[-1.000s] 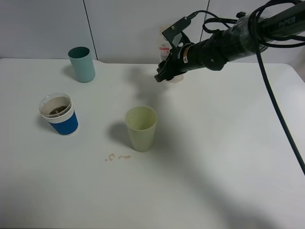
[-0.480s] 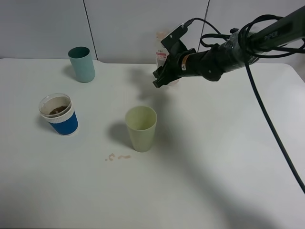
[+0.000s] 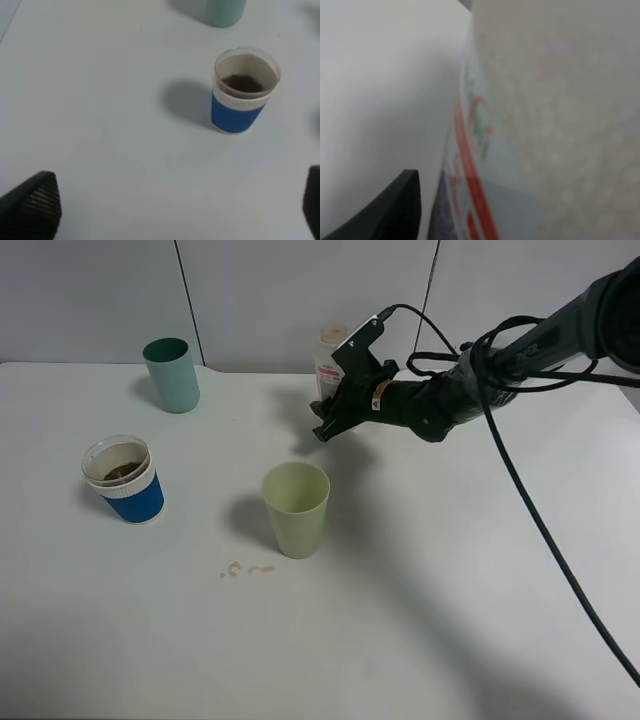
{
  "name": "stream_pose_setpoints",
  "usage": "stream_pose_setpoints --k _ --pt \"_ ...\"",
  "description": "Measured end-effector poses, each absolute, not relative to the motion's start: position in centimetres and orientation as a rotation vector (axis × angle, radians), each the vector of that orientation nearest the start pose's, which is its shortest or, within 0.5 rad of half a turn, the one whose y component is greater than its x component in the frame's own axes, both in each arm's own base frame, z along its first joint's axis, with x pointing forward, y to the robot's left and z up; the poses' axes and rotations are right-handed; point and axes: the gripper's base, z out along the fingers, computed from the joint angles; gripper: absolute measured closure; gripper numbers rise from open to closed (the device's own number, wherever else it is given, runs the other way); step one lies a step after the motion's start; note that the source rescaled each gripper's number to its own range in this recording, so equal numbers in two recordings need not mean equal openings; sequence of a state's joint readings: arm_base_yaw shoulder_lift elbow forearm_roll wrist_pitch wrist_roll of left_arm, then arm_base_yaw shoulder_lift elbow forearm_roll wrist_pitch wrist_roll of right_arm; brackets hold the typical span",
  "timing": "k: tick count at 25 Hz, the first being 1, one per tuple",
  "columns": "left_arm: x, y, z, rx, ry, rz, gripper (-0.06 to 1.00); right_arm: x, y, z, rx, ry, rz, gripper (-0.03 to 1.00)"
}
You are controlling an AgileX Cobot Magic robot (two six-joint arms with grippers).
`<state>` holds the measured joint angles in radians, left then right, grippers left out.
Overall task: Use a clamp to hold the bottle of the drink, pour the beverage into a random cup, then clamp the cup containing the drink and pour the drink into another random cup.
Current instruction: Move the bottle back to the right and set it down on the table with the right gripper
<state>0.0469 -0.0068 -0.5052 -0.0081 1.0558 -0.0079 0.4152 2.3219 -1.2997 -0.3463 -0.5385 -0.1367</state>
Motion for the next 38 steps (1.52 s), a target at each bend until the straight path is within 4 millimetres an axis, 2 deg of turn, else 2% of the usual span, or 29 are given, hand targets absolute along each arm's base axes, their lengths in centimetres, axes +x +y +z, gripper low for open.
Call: stream_pose_setpoints --k 10,26,29,34,38 --pt "-0.6 -0.1 27.9 -0.055 2.027 0.015 0.01 42.5 20.3 6.5 -0.858 1.722 0.154 0.97" --pt "-0.6 -0.1 27.9 -0.055 2.027 0.015 0.01 42.8 20.1 6.4 -0.782 1.717 0.158 0.96" --pt "-0.6 -0.1 27.9 -0.055 2.027 0.015 0.01 42.8 20.0 6.5 -0.759 1.721 0.158 0.85" --pt "-0.6 -0.1 27.9 -0.055 2.027 0.015 0.01 42.9 19.8 6.5 -0.715 1.736 0.167 0.59" --pt "-0.6 -0.1 27.9 -0.055 2.027 0.015 0.01 42.9 19.8 6.5 -0.692 1.746 0.185 0.47"
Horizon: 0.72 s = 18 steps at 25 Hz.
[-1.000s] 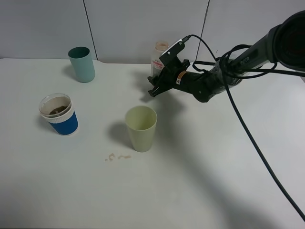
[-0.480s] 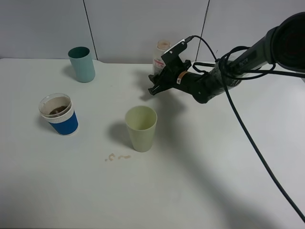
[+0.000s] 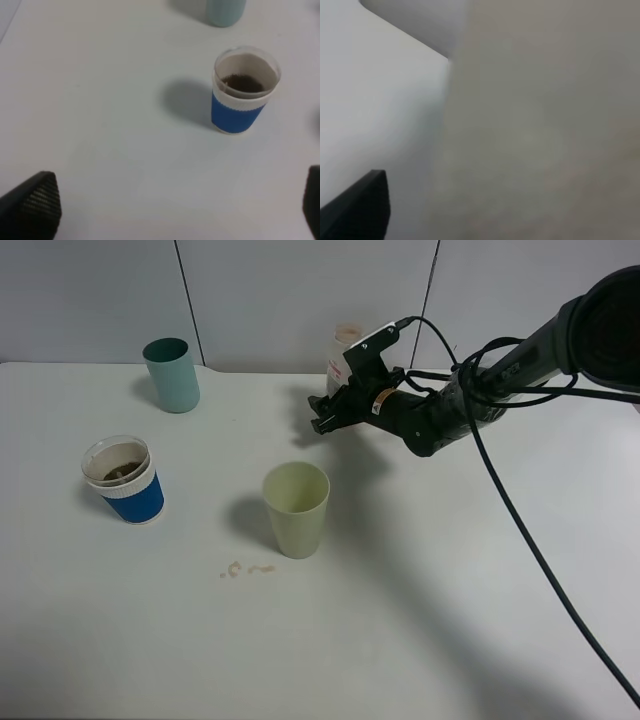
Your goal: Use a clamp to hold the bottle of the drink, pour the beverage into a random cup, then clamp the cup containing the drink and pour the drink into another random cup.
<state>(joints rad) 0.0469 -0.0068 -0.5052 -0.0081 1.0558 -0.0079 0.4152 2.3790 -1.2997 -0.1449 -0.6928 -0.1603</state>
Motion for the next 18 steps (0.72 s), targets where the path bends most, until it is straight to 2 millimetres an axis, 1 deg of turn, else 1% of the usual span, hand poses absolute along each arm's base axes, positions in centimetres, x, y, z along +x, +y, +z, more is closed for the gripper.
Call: stream_pose_setpoints --k 3,5,9,13,18 --pt "-0.6 -0.1 27.9 -0.055 2.027 0.015 0.01 43.0 19.8 6.5 -0.664 1.761 0.198 0.38" --pt "-0.6 -0.1 27.9 -0.055 2.027 0.015 0.01 43.0 19.6 6.5 -0.636 1.780 0.198 0.29" --pt "-0.6 -0.1 27.9 -0.055 2.027 0.015 0.01 43.1 19.6 7.4 -0.597 1.812 0.199 0.13" --pt "-0.6 -0.1 27.9 -0.055 2.027 0.015 0.01 43.0 19.7 8.8 -0.571 1.827 0.214 0.05" --pt "-0.6 -0.1 27.9 -0.055 2.027 0.015 0.01 42.9 19.6 10.1 -0.571 1.881 0.213 0.03"
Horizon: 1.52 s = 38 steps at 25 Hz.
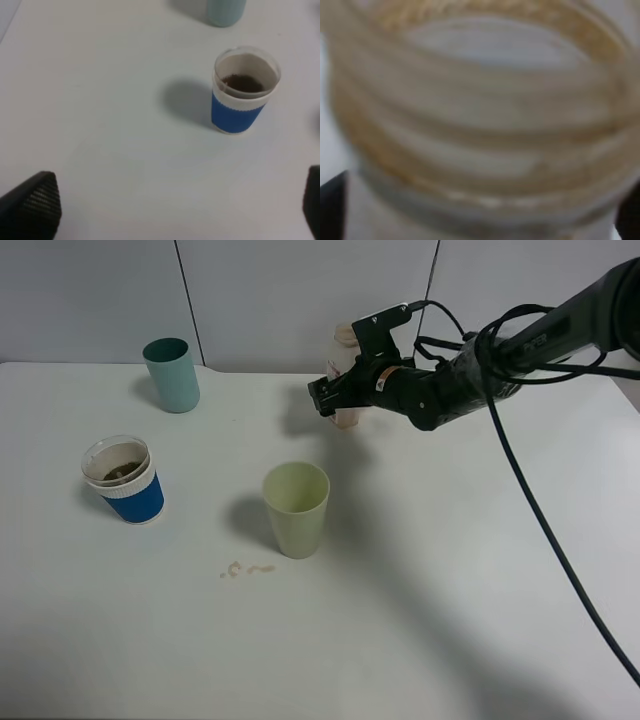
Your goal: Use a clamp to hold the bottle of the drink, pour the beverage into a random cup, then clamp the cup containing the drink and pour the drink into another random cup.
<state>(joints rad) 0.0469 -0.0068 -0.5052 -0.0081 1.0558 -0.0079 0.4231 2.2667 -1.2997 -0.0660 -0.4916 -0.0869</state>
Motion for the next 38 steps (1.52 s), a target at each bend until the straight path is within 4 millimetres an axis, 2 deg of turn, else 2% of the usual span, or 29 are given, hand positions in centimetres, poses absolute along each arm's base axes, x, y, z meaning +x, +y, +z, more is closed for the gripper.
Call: stream_pose_setpoints --k 6,13,26,30,38 --pt "-0.6 -0.1 27.9 -0.055 2.027 0.015 0.01 42.6 19.9 12.4 -0.558 1.892 0.228 -0.02" --pt "-0.6 -0.1 27.9 -0.055 2.027 0.015 0.01 41.9 20.3 14.6 -0.548 1.921 0.247 -0.03" --pt "-0.6 -0.1 27.9 -0.055 2.027 0.015 0.01 40.5 19.8 20.9 -0.547 1.921 0.240 -0.03" --pt "-0.6 -0.1 27.9 -0.055 2.027 0.015 0.01 39.6 19.3 23.6 -0.563 1.923 0.223 -0.03" --pt "-0.6 -0.1 27.9 -0.055 2.027 0.015 0.01 36.9 18.0 31.1 -0.618 1.750 0.162 -0.03"
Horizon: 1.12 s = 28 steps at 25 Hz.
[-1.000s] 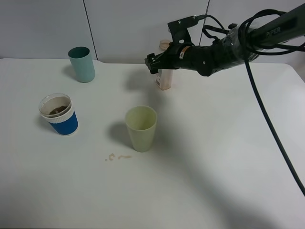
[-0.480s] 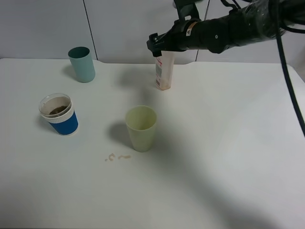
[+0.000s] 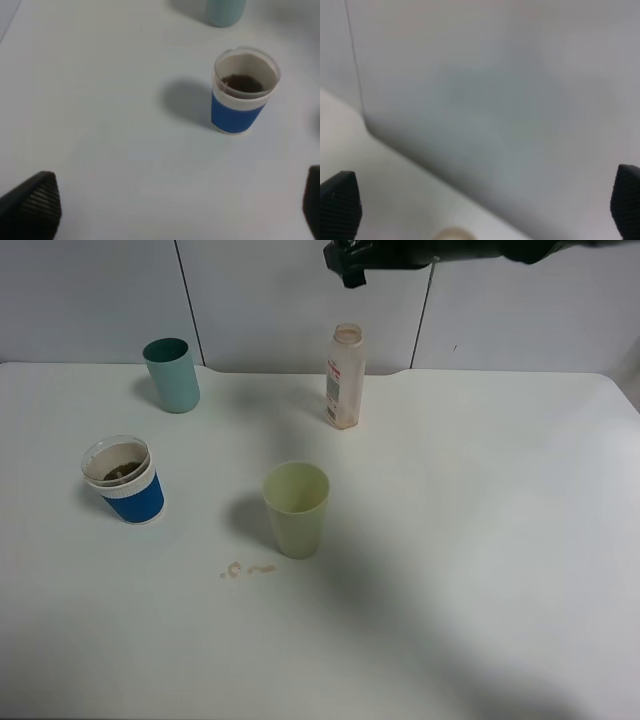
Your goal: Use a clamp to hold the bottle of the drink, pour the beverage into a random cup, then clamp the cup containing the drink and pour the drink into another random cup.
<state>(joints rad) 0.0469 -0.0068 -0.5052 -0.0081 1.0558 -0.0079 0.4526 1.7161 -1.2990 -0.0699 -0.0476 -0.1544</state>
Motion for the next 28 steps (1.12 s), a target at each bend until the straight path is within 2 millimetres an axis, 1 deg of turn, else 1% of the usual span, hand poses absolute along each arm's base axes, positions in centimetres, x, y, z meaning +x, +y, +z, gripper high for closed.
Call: stream_pose_setpoints --k 5,11,12,16,18,21,28 --pt "-0.6 -0.1 27.9 -0.055 2.027 0.015 0.01 35.0 17.0 34.1 -0.619 1.739 0.151 -0.03" --pt "-0.6 -0.1 27.9 -0.055 2.027 0.015 0.01 33.3 16.1 35.8 -0.622 1.786 0.144 -0.03" --pt "-0.6 -0.1 27.9 -0.055 2.027 0.015 0.01 32.6 15.7 36.6 -0.607 1.803 0.150 -0.03" --pt "-0.6 -0.1 27.9 -0.055 2.027 0.015 0.01 31.1 14.7 37.9 -0.600 1.840 0.120 -0.03" --pt "-0.6 -0.1 27.9 -0.055 2.027 0.015 0.01 30.1 14.0 38.2 -0.598 1.853 0.106 -0.03" --pt "-0.6 -0.1 27.9 -0.055 2.027 0.015 0.01 27.9 13.0 38.3 -0.599 1.855 0.098 -0.03" --pt "-0.6 -0.1 27.9 -0.055 2.027 0.015 0.01 22.3 10.1 38.3 -0.571 1.881 0.098 -0.03"
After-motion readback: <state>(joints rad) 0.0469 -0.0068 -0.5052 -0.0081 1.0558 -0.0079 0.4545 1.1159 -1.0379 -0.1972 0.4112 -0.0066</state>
